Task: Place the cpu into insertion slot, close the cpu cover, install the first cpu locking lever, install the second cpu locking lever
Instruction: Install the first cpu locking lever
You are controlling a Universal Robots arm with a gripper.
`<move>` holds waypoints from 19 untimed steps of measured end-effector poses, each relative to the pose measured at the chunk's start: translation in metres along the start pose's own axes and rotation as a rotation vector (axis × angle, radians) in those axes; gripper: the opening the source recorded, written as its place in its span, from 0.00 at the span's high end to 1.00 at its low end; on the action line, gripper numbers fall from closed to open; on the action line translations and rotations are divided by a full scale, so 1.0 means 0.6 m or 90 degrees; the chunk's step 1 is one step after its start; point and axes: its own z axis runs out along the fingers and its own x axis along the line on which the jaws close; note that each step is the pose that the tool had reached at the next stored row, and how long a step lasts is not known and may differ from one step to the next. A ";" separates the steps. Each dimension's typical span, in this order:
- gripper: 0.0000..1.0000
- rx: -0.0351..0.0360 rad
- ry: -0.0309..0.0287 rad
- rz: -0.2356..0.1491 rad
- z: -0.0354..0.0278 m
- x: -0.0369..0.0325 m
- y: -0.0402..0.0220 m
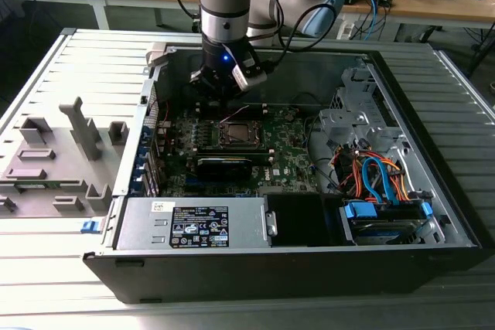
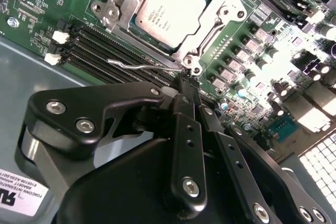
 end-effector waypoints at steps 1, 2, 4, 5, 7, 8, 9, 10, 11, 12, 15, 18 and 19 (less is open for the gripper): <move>0.89 0.0000 0.0000 0.000 0.001 0.000 0.000; 0.89 0.0000 0.0000 0.000 0.001 0.000 0.000; 0.89 0.0000 0.0000 0.000 0.003 0.000 0.000; 0.89 0.0000 0.0000 0.000 0.004 0.000 0.000; 0.89 -0.0001 -0.0001 0.000 0.005 0.000 0.000; 0.89 0.0000 0.0000 0.000 0.006 0.000 0.000; 0.89 0.0000 0.0000 0.000 0.006 0.000 0.000; 0.89 0.0000 0.0000 0.000 0.007 0.000 0.000; 0.89 0.0000 0.0000 0.000 0.007 0.000 0.000; 0.89 0.0000 0.0000 0.000 0.008 0.000 0.000; 0.89 0.0000 0.0000 0.000 0.009 0.000 0.000; 0.89 0.0000 -0.0001 0.000 0.013 0.000 0.000; 0.89 0.0000 -0.0001 0.000 0.014 0.000 0.000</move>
